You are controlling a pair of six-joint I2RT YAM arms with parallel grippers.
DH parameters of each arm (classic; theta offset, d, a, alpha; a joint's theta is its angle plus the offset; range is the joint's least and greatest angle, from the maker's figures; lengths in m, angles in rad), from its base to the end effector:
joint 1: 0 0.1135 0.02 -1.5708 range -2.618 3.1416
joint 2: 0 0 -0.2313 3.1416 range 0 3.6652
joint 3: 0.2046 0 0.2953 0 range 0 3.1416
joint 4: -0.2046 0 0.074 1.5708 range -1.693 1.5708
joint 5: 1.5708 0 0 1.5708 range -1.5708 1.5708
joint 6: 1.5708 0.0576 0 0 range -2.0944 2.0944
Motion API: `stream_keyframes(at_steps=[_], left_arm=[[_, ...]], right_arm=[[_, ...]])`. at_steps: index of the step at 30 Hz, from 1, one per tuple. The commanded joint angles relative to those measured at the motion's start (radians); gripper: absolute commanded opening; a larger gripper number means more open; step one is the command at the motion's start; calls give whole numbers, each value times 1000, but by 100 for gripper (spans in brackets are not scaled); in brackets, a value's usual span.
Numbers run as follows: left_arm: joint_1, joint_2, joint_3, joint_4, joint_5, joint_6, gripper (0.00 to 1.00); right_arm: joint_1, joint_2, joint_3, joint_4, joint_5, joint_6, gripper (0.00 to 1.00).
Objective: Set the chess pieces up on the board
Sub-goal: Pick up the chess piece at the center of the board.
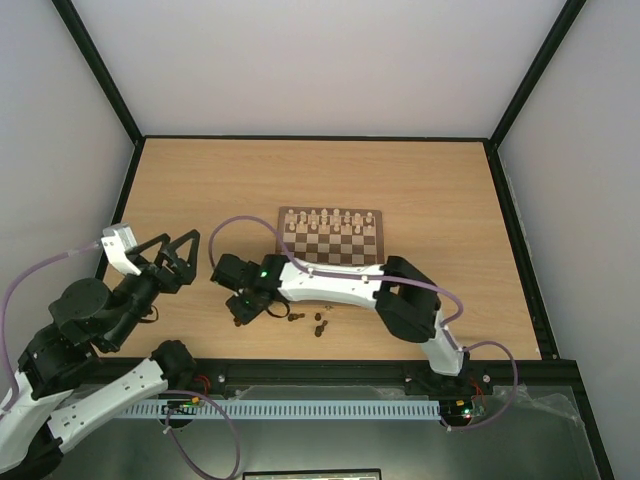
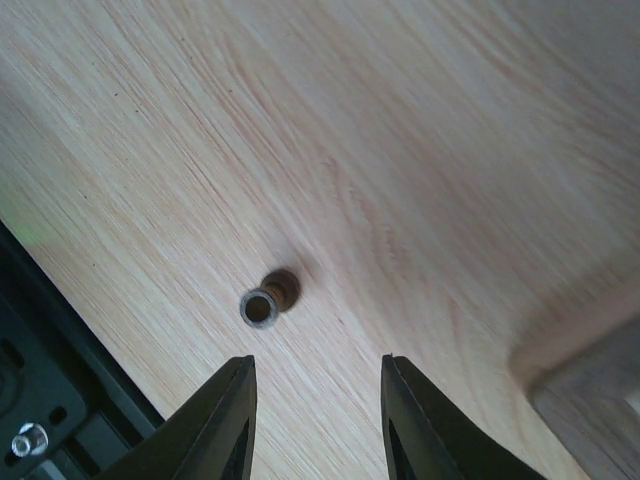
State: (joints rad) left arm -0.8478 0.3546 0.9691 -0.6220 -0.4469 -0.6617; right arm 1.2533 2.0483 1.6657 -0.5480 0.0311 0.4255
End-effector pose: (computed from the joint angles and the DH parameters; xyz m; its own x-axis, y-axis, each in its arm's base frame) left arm 0.1051 -0.0815 0.4086 -0.2437 -0.5613 -0.7909 0.3049 0.7298 -0.6119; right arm 0.1564 0.4702 0.1611 -0.6176 -0.5579 -0.5544 -0.7563 0.6148 0.2239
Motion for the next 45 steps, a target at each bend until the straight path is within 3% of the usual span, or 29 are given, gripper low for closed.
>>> stream_keyframes(at_steps=[1, 6, 12, 22, 34, 45], left_arm=[[4, -24, 32, -26, -15, 13, 99], [3, -35, 41, -41, -21, 17, 99], [4, -43, 43, -47, -27, 21, 99], [3, -43, 41, -47, -27, 19, 99], [3, -34, 39, -41, -28, 22, 99], [3, -22, 37, -23, -23, 24, 99]], right_arm=[[23, 82, 96, -90, 9, -14, 35], [36, 152, 174, -127, 16, -20, 43], [44, 202, 220, -150, 20, -25, 43], [62, 258, 268, -182, 33, -36, 34], [64, 273, 290, -193, 49, -45, 11], [39, 102, 156, -190, 140, -33, 9]])
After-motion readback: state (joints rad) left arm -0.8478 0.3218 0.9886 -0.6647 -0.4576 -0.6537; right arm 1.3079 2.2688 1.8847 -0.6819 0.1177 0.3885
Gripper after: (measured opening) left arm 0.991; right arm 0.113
